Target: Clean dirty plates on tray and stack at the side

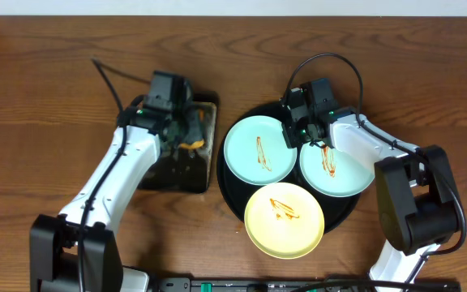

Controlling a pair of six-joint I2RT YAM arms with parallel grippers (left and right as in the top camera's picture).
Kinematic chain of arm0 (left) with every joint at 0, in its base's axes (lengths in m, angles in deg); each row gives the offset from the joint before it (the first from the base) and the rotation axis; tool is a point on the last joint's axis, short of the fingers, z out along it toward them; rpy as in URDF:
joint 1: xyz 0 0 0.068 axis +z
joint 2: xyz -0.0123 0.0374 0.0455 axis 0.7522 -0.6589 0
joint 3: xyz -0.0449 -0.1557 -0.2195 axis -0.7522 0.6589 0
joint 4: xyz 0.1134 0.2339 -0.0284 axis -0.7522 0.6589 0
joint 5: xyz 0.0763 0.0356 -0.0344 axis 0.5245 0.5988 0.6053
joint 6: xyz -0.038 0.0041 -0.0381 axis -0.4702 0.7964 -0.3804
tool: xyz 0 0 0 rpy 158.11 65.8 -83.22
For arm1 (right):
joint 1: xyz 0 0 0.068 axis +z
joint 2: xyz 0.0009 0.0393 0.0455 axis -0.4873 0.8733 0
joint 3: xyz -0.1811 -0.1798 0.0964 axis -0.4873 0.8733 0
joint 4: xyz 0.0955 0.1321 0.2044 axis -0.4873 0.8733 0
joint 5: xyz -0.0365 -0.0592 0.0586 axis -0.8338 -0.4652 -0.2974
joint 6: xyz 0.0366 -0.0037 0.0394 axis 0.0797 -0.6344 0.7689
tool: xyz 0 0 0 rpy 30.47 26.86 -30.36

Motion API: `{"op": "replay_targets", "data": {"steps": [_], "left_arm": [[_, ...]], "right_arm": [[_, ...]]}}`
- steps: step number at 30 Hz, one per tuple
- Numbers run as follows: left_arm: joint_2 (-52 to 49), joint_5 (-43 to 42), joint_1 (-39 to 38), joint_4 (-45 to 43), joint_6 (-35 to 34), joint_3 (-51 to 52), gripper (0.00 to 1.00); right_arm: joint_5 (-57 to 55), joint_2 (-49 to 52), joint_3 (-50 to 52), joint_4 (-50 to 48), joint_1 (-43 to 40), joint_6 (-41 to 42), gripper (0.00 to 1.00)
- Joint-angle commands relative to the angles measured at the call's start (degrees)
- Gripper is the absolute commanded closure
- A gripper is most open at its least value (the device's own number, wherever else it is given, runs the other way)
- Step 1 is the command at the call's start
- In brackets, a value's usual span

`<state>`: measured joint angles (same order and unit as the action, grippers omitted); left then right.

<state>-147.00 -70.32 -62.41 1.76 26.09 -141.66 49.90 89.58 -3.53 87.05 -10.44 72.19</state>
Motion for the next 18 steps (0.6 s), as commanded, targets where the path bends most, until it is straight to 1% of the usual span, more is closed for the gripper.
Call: {"op": "replay_targets", "data": {"steps": [1, 5, 12, 15, 18], "left_arm": [[0.0, -1.0, -4.4, -0.3, -0.3, -3.7, 0.93], [-1.5, -1.0, -9.7, -2.3, -0.3, -3.7, 0.93], [-9.2, -1.0, -18.8, -10.5, -0.9, -3.7, 0.93], [-12.4, -1.0, -21.9, -12.8, -3.7, -3.7, 0.93], [-15.0, -1.0, -23.8, -13.5, -8.5, -3.7, 0.93]], "right_arm": [[0.0, 1.1, -0.4, 0.8, 1.2, 1.8, 0.99], [0.0, 1.1, -0.4, 1.3, 1.2, 1.8, 0.99], [0.0, 1.1, -0.4, 1.6, 1.1, 2.2, 0.99], [0.0, 1.1, -0.4, 1.6, 1.1, 2.5, 0.99], [0.0, 1.1, -0.4, 1.6, 1.1, 2.6, 0.99]]}}
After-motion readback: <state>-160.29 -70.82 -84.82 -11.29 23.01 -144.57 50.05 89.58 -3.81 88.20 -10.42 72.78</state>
